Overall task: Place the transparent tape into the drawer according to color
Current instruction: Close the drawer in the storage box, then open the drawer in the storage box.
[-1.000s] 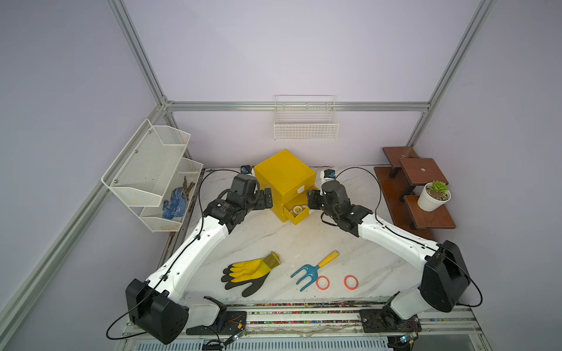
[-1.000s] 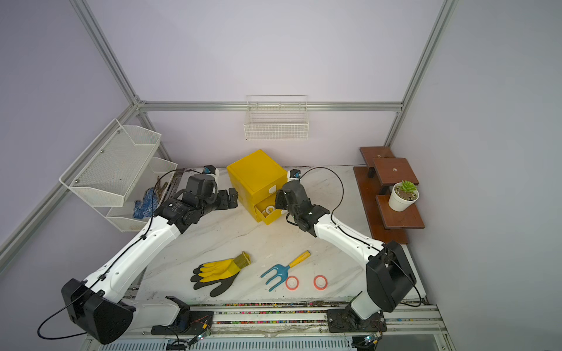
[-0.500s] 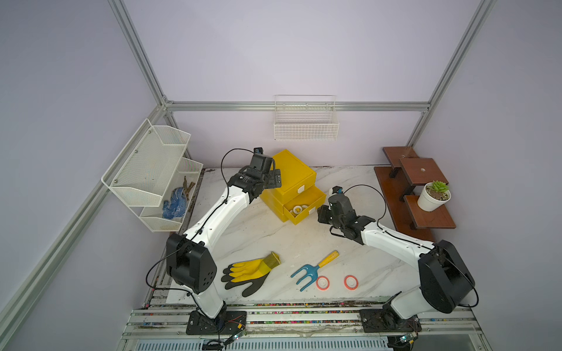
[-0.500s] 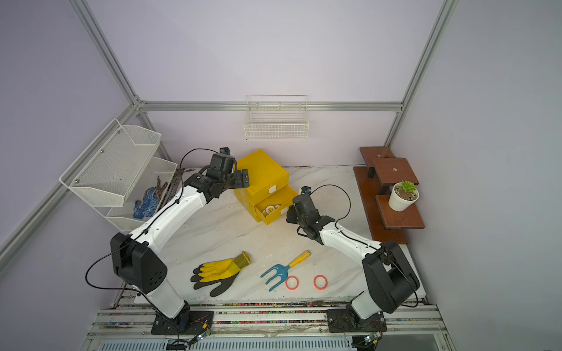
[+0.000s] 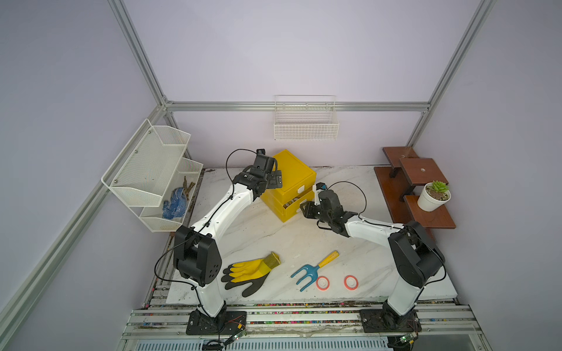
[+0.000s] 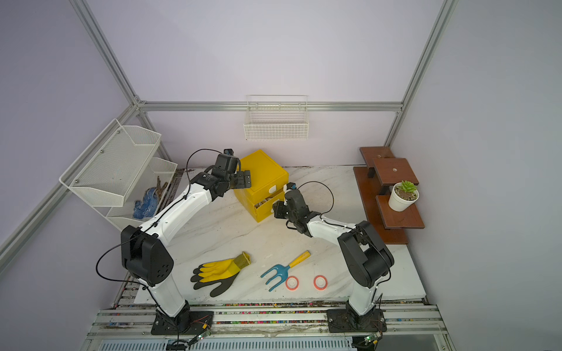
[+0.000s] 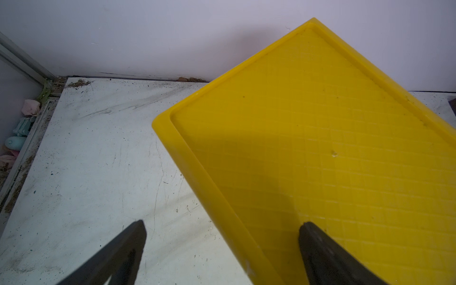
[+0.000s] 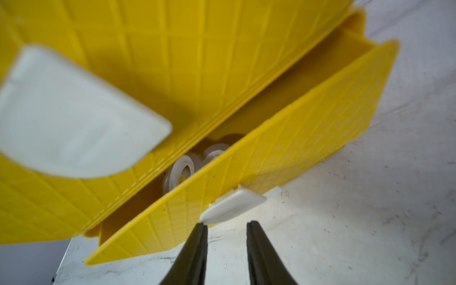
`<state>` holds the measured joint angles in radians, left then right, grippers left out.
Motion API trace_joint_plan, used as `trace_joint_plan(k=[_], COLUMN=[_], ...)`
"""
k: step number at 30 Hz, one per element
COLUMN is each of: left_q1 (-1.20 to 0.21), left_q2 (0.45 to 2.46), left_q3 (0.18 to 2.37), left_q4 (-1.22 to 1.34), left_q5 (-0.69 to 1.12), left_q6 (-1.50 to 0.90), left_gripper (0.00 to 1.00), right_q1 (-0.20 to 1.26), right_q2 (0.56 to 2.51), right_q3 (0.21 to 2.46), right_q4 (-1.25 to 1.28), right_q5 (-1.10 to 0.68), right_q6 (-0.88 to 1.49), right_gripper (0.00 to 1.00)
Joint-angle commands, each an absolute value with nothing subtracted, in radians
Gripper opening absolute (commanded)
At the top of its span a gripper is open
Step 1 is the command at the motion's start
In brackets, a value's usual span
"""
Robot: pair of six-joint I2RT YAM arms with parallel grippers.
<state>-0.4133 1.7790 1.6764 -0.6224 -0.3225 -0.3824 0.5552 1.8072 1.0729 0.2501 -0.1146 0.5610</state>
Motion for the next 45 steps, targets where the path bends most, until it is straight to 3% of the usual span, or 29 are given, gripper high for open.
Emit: trace_joint_plan(k=[1,11,17,27,45], left_q1=[-0.406,-0.405,-0.406,-0.406,-0.405], left_q2=[1.789,1.790,1.775,1.776,1.797], left_q3=[1.637,1.614,1.597,1.582,1.582], left_q4=[-0.647,-0.654,-0.649,-0.643,-0.643], left_q5=[-0.318,-0.320,-0.326,-0.324,-0.311], left_q6=[-0.380,-0.393,-0.393,-0.388,-0.388], left_gripper=[1.00,1.00,1.00,1.00,1.00], right_q1=[0.550,0.548,0.539,0.516,0.499], right_q2=[1.856,1.822,1.815,1.915,2.006], right_q3=[1.116,1.074,1.000,1.025,1.136], right_q4=[0.372,0.381,0.332,0.418,0.334], right_q5=[-0.153,-0.147,-0.132,-0.141,-0.142], right_q6=[0.572,0.603,0.805,0.978,1.019], right_gripper=[0.32,0.41,0.50,0.51,0.47])
